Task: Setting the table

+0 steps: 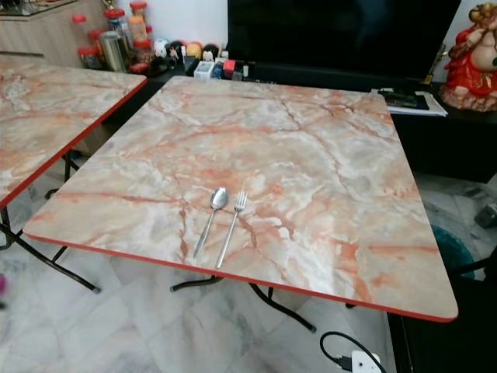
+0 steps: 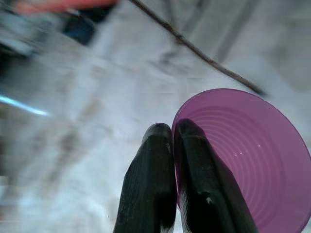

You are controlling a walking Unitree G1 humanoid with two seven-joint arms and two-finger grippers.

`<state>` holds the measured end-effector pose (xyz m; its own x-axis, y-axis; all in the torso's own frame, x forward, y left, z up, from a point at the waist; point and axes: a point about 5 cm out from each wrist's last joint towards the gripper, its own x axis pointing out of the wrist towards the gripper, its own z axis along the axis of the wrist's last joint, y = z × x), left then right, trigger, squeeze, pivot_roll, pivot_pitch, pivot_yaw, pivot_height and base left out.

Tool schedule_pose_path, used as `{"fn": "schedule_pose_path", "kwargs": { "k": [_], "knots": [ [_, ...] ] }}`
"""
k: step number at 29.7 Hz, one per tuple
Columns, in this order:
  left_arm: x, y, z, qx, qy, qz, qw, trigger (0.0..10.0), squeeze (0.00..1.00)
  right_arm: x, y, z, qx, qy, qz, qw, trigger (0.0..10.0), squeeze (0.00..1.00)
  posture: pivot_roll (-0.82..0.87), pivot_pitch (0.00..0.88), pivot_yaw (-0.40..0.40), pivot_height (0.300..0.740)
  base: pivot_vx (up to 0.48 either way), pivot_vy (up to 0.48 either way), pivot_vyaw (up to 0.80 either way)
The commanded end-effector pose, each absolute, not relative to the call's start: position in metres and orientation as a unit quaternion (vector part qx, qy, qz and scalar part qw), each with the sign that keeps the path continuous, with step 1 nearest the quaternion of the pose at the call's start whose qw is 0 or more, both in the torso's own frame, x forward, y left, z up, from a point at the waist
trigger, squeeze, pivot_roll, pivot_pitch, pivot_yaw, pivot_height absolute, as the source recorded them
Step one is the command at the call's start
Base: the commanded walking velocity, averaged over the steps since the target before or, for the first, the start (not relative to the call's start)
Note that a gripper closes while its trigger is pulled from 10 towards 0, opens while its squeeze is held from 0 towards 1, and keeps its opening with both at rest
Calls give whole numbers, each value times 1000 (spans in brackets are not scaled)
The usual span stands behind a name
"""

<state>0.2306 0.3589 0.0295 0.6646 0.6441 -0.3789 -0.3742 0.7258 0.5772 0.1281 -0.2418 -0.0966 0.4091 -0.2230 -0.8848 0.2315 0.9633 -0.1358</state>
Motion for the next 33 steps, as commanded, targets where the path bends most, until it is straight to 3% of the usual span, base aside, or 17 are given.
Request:
{"fn": "schedule_pose_path", "kwargs": {
  "k": [1, 6, 17, 28, 33],
  "knots": [
    [229, 348, 17, 185, 296, 257, 901, 10000, 0, 129, -244, -95, 9, 521, -142, 842, 10000, 0, 58, 0, -11, 732, 0, 0, 0],
    [217, 313, -19, 64, 333, 199, 919, 10000, 0, 129, -244, -95, 10, 520, -142, 842, 10000, 0, 50, 0, -10, 732, 0, 0, 0],
    [201, 275, -49, -40, 355, 186, 915, 10000, 0, 129, -246, -95, 27, 512, -147, 846, 10000, 0, 16, 0, -22, 732, 0, 0, 0],
    [179, 274, -63, -74, 383, 194, 900, 10000, 0, 127, -246, -95, 30, 508, -161, 846, 10000, 0, 23, 0, -16, 732, 0, 0, 0],
    [158, 287, -68, -68, 411, 209, 885, 10000, 0, 125, -245, -96, 41, 509, -165, 844, 10000, 0, 16, 0, -7, 732, 0, 435, -629]
  ]
}}
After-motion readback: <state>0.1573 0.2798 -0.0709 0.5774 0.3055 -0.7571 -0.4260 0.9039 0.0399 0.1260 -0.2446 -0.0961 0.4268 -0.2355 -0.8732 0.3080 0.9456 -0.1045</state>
